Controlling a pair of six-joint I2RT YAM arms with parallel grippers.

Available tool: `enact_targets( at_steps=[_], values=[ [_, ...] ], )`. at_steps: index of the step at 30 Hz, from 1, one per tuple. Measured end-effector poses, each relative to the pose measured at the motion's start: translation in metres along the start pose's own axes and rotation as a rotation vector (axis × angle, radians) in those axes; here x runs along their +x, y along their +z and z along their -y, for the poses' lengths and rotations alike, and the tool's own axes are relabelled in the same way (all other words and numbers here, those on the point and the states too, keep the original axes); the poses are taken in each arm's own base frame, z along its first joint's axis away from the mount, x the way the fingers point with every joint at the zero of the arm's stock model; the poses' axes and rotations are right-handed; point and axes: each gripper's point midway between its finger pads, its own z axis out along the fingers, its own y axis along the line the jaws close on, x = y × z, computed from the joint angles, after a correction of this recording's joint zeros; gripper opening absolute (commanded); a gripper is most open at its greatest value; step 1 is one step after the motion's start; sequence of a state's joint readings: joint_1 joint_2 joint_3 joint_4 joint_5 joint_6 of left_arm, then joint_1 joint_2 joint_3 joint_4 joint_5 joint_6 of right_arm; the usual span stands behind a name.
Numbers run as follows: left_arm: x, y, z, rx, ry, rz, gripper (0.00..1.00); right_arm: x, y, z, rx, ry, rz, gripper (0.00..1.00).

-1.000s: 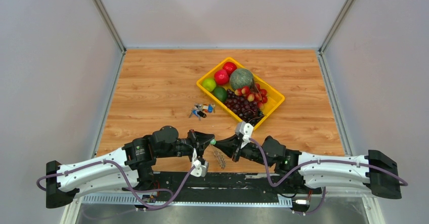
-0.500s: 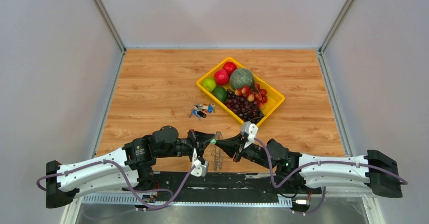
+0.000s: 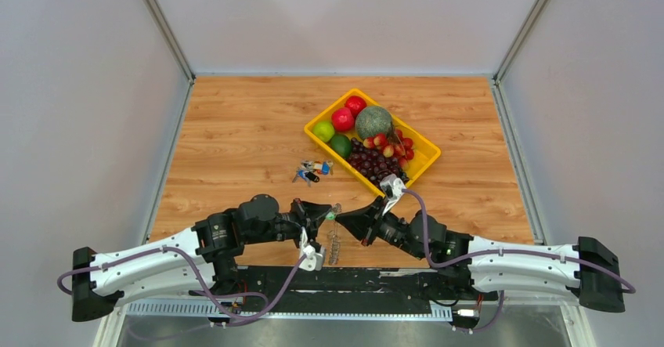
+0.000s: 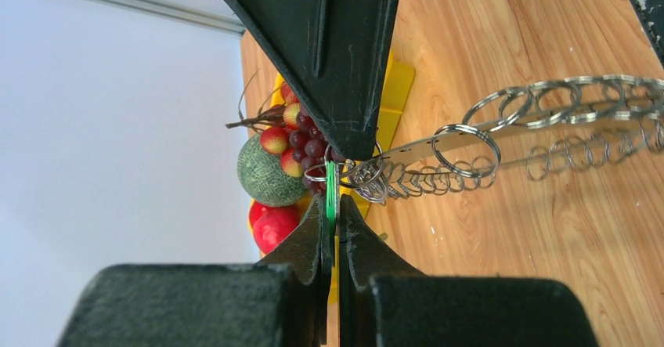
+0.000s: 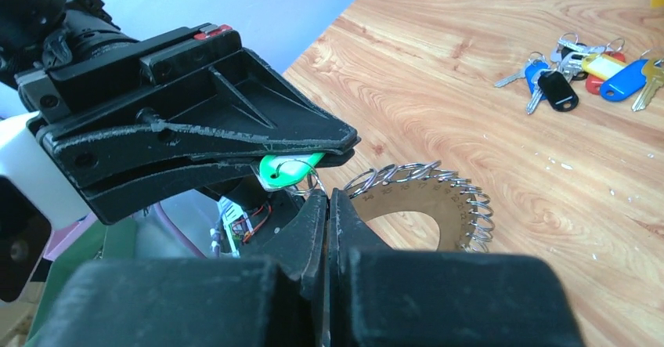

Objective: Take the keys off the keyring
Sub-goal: Remove the key from the keyring.

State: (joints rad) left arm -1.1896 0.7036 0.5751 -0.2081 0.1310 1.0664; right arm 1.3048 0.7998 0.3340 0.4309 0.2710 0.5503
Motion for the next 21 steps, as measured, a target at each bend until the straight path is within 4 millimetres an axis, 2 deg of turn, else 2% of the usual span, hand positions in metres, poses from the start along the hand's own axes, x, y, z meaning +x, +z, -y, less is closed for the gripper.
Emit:
enact_targets(
  at_steps=[13,21],
  values=[
    [0.006,0.005,0.001,0.008,0.021,-0.027,0.00,-0.008,-0.002,0.013,0.062,0.155,0.008,0.00],
    [0.007,0.008,0.003,0.024,0.031,-0.031,0.00,-0.003,-0.002,0.018,0.080,0.184,-0.001,0.00]
  ],
)
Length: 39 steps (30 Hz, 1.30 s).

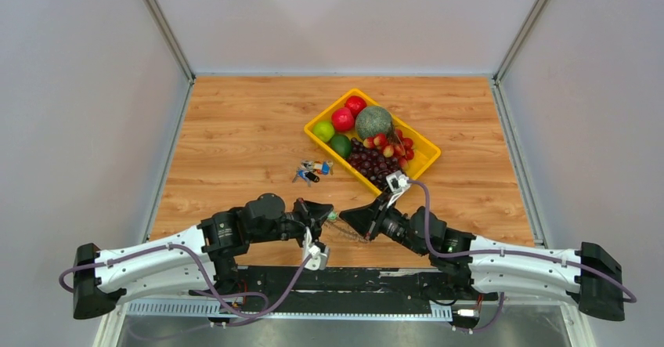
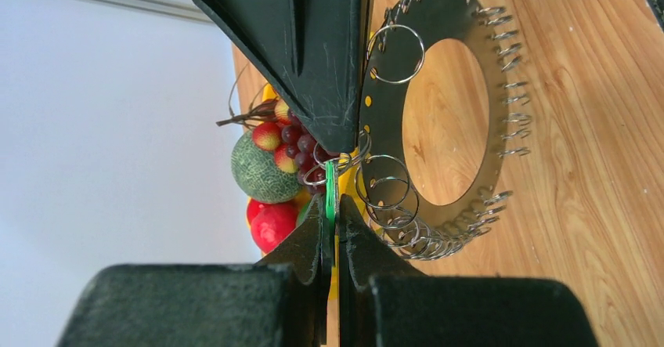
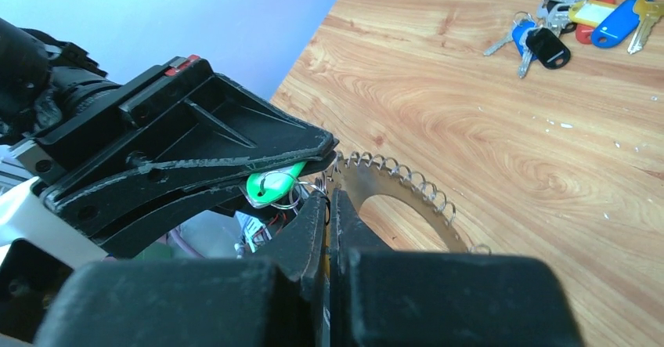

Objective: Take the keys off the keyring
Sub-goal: Remove the key from the keyring.

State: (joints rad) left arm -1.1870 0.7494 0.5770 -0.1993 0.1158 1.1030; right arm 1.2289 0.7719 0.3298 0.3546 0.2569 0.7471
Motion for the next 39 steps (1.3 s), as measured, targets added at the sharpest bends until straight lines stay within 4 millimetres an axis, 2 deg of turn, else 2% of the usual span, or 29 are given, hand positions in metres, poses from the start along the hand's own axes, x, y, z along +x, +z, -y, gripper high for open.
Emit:
enact_targets(
  at_steps=[12,22,29,39],
  values=[
    [0.019,0.000,0.020,0.075,0.002,-0.094,0.00,0.027,0.032,0.020,0.160,-0.051,-0.145,0.00],
    [0.031,0.001,0.026,0.126,0.121,-0.269,0.00,0.029,0.045,0.035,0.270,0.143,-0.226,0.00],
    [0.024,-0.003,0.032,0.144,0.285,-0.354,0.00,0.025,0.045,0.027,0.245,0.335,-0.260,0.00],
    [0.004,0.000,0.026,0.085,0.536,-0.442,0.00,0.018,0.024,0.021,0.207,0.478,-0.242,0.00]
  ],
)
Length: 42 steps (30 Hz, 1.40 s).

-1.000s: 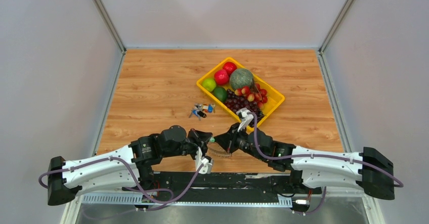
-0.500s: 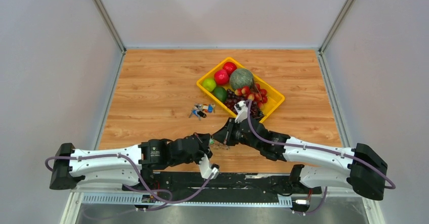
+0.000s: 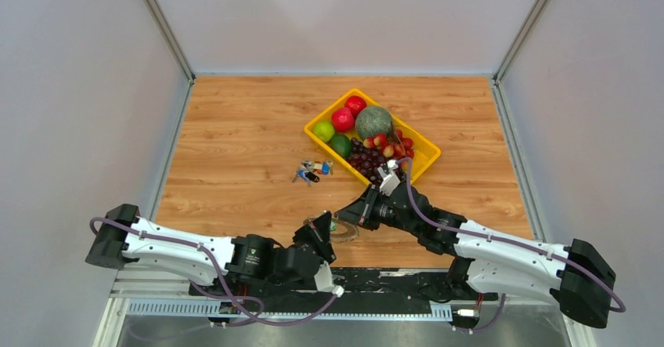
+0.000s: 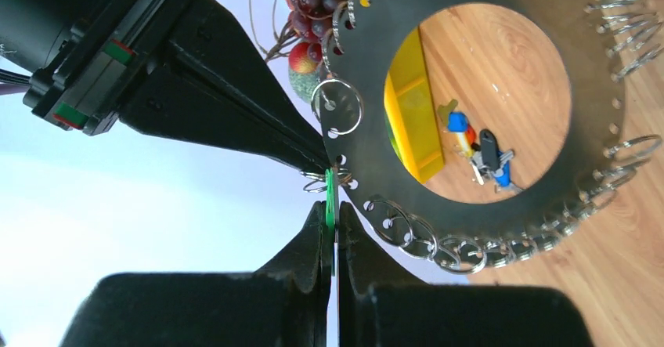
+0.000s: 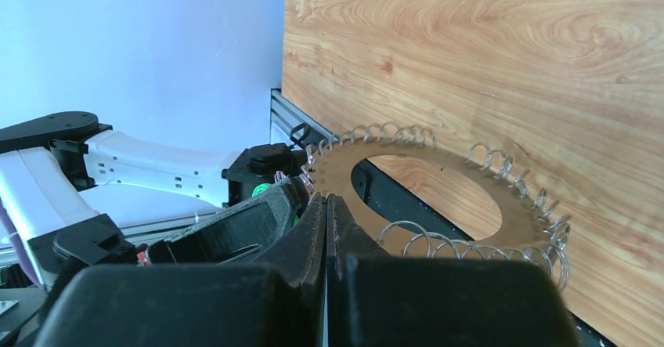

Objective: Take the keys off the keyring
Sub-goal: Remove the key from the keyring.

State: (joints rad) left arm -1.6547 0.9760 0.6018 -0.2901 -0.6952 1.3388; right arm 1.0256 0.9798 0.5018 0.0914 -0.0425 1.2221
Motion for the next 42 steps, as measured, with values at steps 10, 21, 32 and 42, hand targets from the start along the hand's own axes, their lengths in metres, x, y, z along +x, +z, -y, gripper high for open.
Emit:
enact_targets(
  at_steps=[10,21,32,42],
  values=[
    [-0.004,0.000,-0.011,-0.081,0.042,-0.047,0.00,-0.005,-0.016,-0.003,-0.046,0.056,0.029,0.00],
    [-0.002,-0.013,-0.024,-0.158,-0.153,0.023,0.00,-0.006,-0.031,-0.020,-0.129,0.070,0.032,0.00],
    [0.001,-0.014,-0.030,-0.184,-0.444,0.160,0.00,-0.011,-0.033,-0.036,-0.153,-0.070,0.054,0.00],
    [0.003,-0.007,-0.030,-0.143,-0.681,0.283,0.00,-0.011,-0.025,-0.036,-0.037,-0.315,0.147,0.00]
  ],
)
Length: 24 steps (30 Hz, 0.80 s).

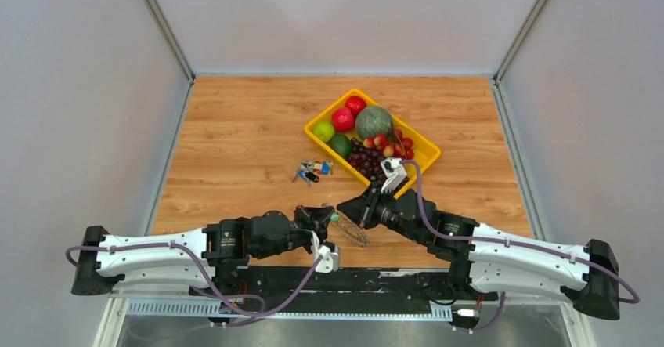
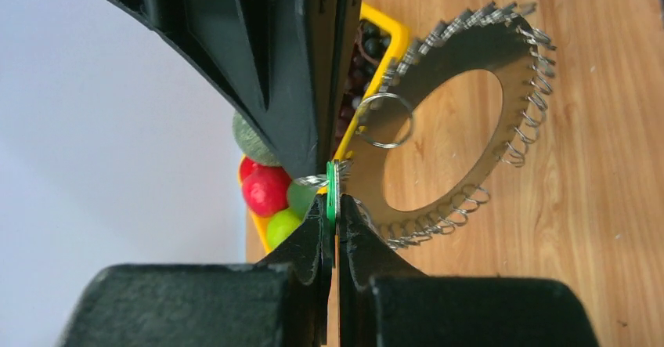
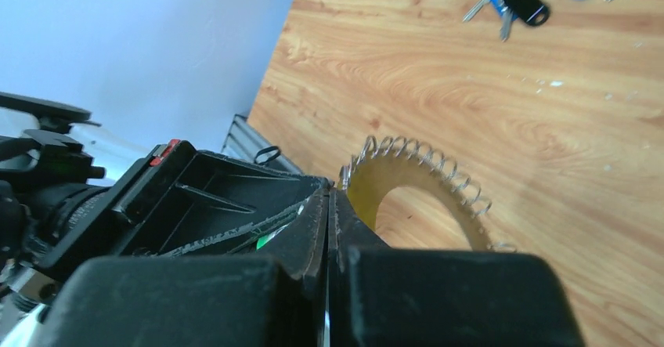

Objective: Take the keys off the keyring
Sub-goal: Remove the key from the keyring.

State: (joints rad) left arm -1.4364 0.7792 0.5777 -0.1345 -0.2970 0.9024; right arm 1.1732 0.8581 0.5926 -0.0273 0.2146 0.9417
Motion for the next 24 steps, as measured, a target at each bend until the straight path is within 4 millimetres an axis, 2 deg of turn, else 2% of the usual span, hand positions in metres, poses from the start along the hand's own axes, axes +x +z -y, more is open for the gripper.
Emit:
enact_targets(
  at_steps=[6,11,14,18,19,21,24],
  values=[
    [-0.003,0.002,0.003,0.061,-0.153,0.071,0.00,-0.015,0.000,-0.007,0.033,-0.113,0.092,0.00],
    [-0.001,0.002,0.002,0.091,-0.260,0.097,0.00,-0.016,-0.003,-0.008,0.046,-0.184,0.116,0.01],
    [-0.003,0.001,-0.001,0.103,-0.311,0.114,0.00,-0.019,-0.007,-0.007,0.047,-0.212,0.129,0.14],
    [-0.010,-0.001,-0.006,0.136,-0.344,0.136,0.00,-0.027,-0.023,-0.005,0.012,-0.259,0.161,0.31],
    [-0.013,-0.001,-0.007,0.148,-0.347,0.141,0.00,-0.027,-0.027,-0.004,-0.001,-0.279,0.165,0.39],
    [-0.018,-0.003,-0.010,0.163,-0.347,0.155,0.00,-0.026,-0.037,-0.001,-0.035,-0.329,0.168,0.62],
    [-0.024,-0.004,-0.011,0.179,-0.344,0.177,0.00,-0.022,-0.050,0.005,-0.095,-0.418,0.177,0.80]
  ],
)
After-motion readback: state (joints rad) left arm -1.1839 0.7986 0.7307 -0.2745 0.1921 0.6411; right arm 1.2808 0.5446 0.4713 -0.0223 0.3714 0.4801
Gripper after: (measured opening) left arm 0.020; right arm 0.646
